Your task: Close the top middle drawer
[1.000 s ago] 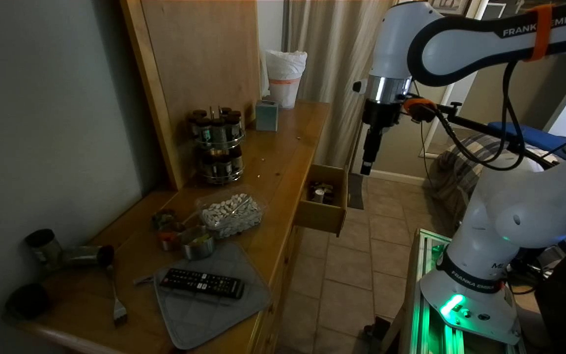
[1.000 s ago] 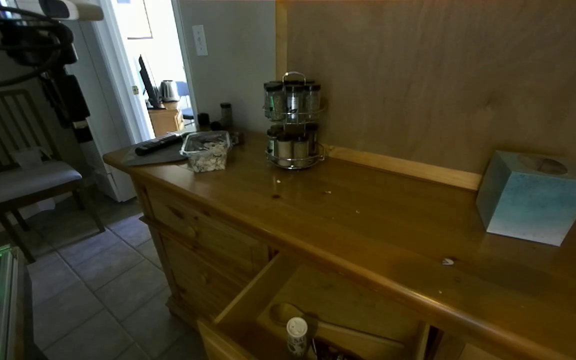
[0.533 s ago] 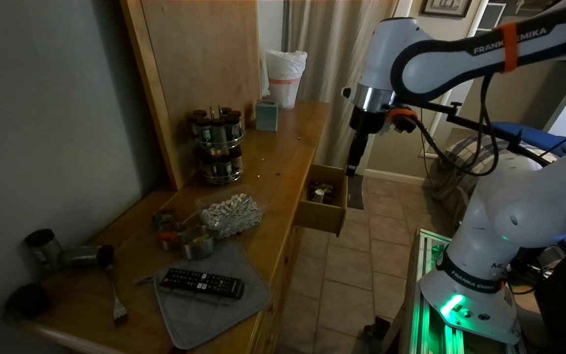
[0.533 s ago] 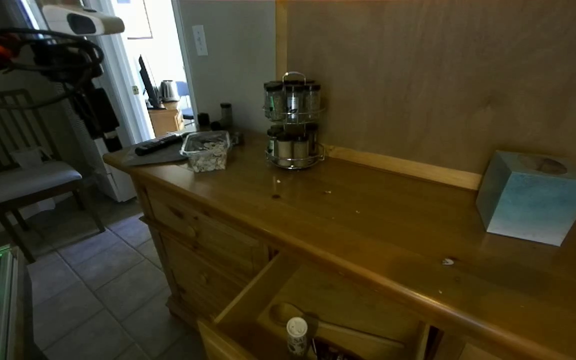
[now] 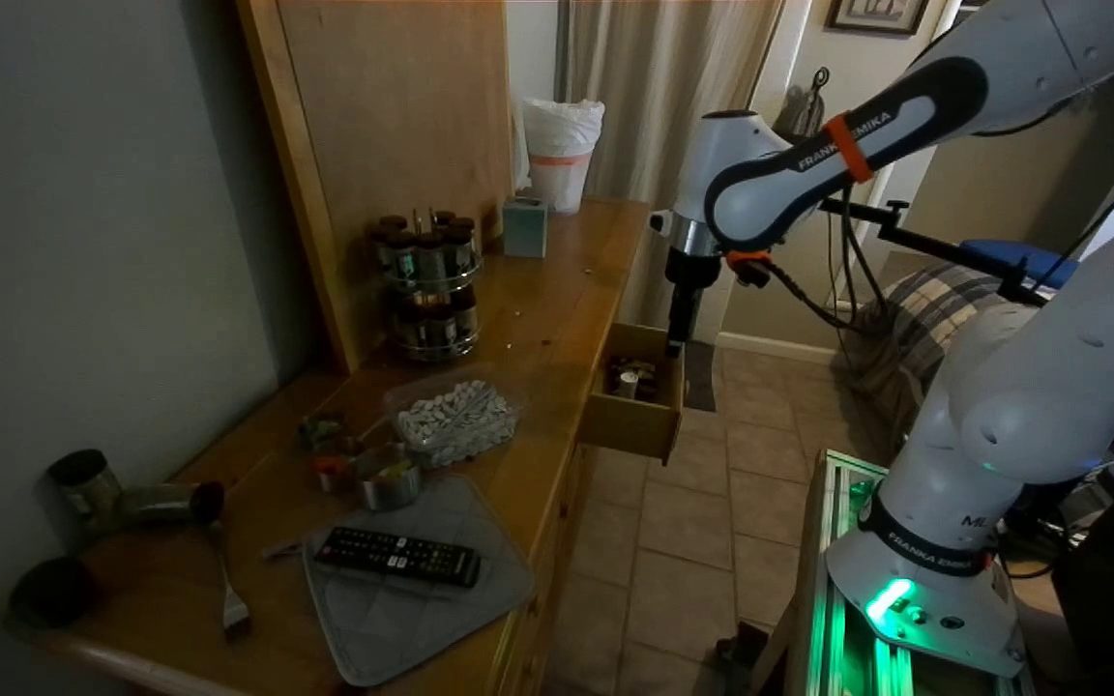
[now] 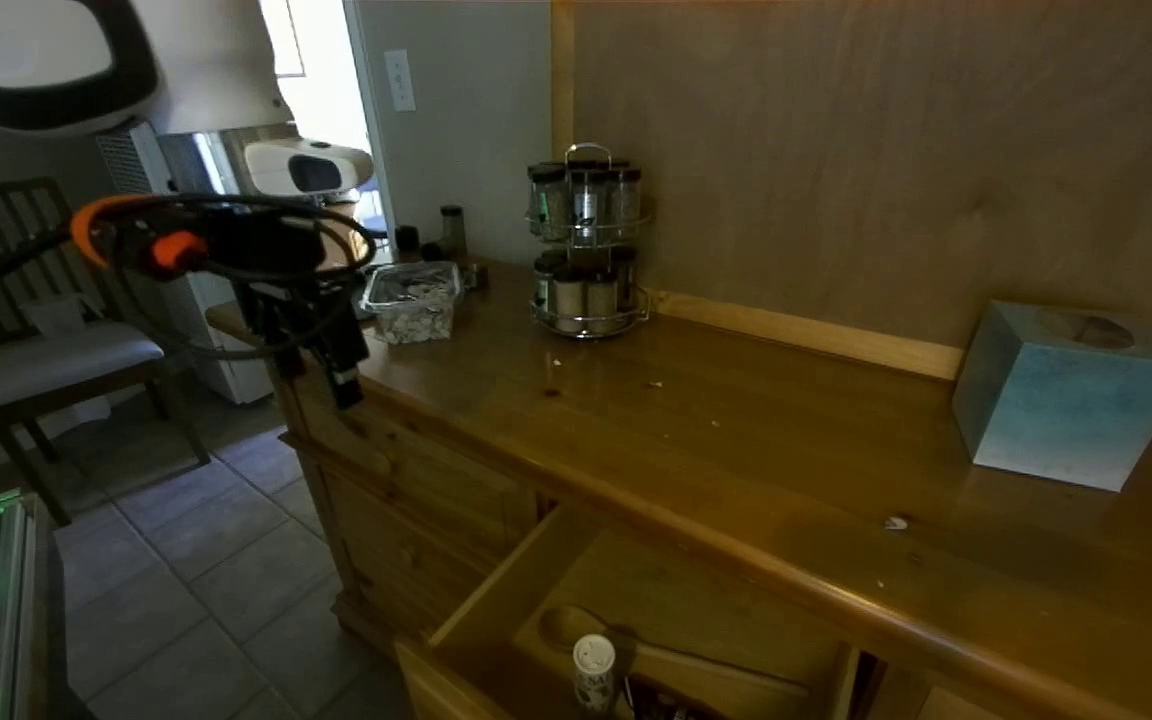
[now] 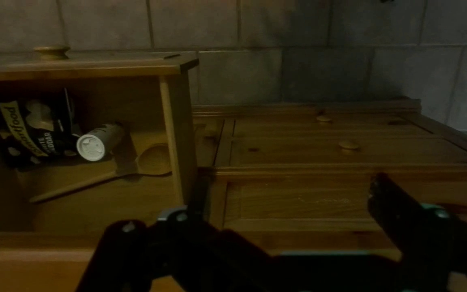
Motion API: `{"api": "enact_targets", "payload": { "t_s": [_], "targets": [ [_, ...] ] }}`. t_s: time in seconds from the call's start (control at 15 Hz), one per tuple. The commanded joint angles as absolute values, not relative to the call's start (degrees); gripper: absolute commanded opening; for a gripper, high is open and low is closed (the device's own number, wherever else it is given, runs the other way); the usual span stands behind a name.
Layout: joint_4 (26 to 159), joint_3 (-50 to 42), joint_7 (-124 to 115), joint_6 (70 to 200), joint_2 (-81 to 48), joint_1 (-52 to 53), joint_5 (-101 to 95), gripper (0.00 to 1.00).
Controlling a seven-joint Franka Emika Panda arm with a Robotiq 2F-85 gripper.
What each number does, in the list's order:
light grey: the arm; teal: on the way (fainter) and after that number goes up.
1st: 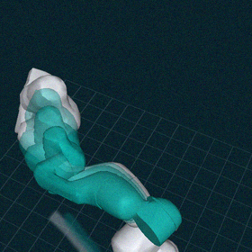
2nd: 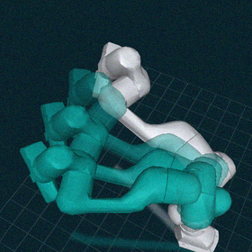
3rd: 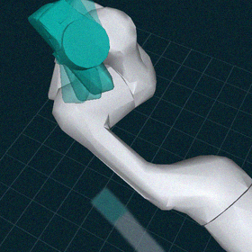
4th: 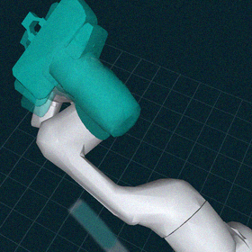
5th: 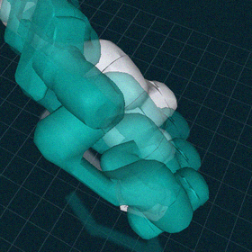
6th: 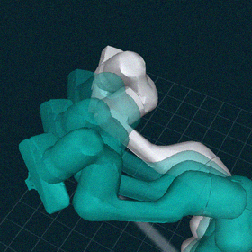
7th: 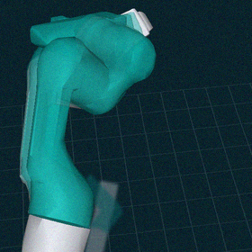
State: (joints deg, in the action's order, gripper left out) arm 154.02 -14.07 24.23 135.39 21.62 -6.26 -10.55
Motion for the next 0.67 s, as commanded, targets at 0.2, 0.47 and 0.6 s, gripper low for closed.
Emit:
{"api": "enact_targets", "payload": {
  "t_s": [0.2,0.47,0.6],
  "targets": [
    [143.6,-19.2,35.3,138.0,3.4,-11.1,-12.2,1.0],
    [139.3,-20.3,37.9,139.1,-3.7,-15.4,-13.5,1.0],
    [137.6,-20.9,38.3,140.6,-6.7,-17.6,-14.4,1.0]
  ]
}}
